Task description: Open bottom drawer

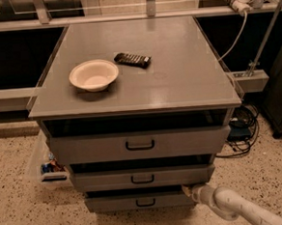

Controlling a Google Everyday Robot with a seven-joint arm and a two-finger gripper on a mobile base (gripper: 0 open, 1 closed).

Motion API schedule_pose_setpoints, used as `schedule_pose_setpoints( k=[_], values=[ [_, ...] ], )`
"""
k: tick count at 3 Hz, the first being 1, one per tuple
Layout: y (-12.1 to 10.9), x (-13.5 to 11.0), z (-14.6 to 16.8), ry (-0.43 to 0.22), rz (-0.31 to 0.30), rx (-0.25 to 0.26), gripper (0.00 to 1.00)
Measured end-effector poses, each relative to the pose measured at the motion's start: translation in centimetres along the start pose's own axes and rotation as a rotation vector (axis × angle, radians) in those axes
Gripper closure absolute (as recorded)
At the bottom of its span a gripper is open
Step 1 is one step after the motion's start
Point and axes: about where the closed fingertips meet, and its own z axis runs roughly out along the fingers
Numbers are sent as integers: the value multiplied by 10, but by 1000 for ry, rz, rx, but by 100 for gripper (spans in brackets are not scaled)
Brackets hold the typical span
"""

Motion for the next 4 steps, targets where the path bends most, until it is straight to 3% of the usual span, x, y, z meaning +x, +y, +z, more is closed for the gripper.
schedule_pose_setpoints(
  k=[1,2,3,4],
  values=[
    [1,-1,-1,0,0,0,100],
    [7,21,-8,87,36,-29,100],
    [10,21,-12,104,43,-35,100],
    [18,41,-21,208,63,-86,100]
  ],
)
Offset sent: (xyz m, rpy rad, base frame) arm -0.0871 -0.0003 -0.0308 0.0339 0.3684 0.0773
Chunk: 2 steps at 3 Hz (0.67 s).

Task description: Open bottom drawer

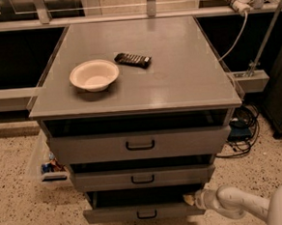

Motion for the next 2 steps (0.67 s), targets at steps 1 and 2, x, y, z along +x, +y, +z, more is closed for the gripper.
schedule_pose_setpoints(
  k=[1,2],
  values=[
    [-8,18,-6,44,2,-3,100],
    [-5,19,-2,50,3,-13,100]
  ],
)
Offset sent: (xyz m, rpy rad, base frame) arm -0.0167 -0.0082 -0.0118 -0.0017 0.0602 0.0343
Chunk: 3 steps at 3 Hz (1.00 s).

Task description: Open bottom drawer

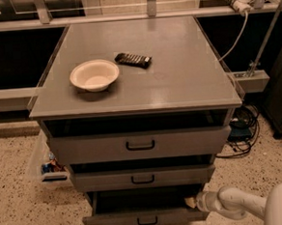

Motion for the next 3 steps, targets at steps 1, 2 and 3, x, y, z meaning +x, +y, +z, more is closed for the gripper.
schedule_pose_setpoints(
  k=[1,2,3],
  values=[
    [1,21,-2,7,30,-38,100],
    [2,20,-3,7,30,-38,100],
    [3,33,-22,-31,59,-44,100]
  ],
)
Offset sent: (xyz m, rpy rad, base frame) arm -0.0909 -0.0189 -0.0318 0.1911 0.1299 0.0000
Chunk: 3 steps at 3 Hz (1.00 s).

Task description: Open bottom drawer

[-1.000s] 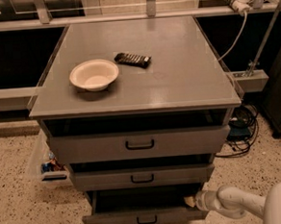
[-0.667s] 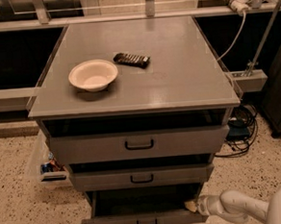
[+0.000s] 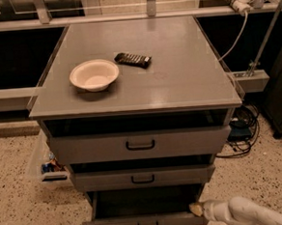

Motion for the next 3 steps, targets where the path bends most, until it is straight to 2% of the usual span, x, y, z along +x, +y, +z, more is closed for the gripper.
schedule_pose_setpoints(
  k=[1,2,3],
  values=[
    [8,-4,-53,-102,8,44,100],
    [22,-15,-117,-196,-3,140,100],
    [42,-35,-176,-306,-52,258,82]
  ],
)
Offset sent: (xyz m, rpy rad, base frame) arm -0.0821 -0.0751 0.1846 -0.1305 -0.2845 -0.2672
